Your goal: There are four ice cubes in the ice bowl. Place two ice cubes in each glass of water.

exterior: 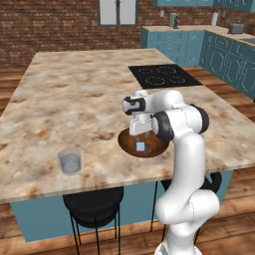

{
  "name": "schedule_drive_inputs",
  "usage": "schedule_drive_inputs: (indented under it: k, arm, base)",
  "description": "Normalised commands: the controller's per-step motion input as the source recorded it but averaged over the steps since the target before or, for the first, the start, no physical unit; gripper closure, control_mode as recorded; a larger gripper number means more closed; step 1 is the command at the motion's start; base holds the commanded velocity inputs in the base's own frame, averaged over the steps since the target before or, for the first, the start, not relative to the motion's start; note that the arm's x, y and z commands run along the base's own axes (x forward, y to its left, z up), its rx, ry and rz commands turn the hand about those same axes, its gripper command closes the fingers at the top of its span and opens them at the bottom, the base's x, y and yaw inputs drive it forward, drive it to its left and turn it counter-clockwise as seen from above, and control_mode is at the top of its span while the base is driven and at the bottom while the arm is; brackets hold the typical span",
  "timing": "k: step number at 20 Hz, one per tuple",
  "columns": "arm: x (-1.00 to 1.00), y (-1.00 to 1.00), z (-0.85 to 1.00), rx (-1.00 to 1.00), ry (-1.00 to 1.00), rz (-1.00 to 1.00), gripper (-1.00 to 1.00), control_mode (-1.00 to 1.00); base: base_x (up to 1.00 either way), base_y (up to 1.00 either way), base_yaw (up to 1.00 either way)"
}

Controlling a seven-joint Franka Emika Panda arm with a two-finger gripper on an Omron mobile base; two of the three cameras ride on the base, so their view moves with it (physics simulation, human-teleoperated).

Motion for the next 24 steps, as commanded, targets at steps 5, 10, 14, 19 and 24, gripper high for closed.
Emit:
schedule_drive_inputs:
  k: [5,10,14,19,24]
  arm:
    - [-0.17,0.0,0.06,0.0,0.0,0.0,-1.0,-1.0]
    - [-0.04,0.05,0.23,-0.06,0.0,-0.03,-1.0,-1.0]
    - [-0.06,0.03,0.08,-0.08,0.0,-0.11,-1.0,-1.0]
    - [-0.01,0.0,0.0,-0.05,0.01,-0.14,-1.0,-1.0]
    - [-0.06,0.0,-0.07,-0.02,0.01,-0.17,-1.0,-1.0]
  base:
    - [0.0,0.0,0.0]
    - [0.0,0.0,0.0]
    - [0.0,0.0,0.0]
    - [0.0,0.0,0.0]
    - [0.0,0.0,0.0]
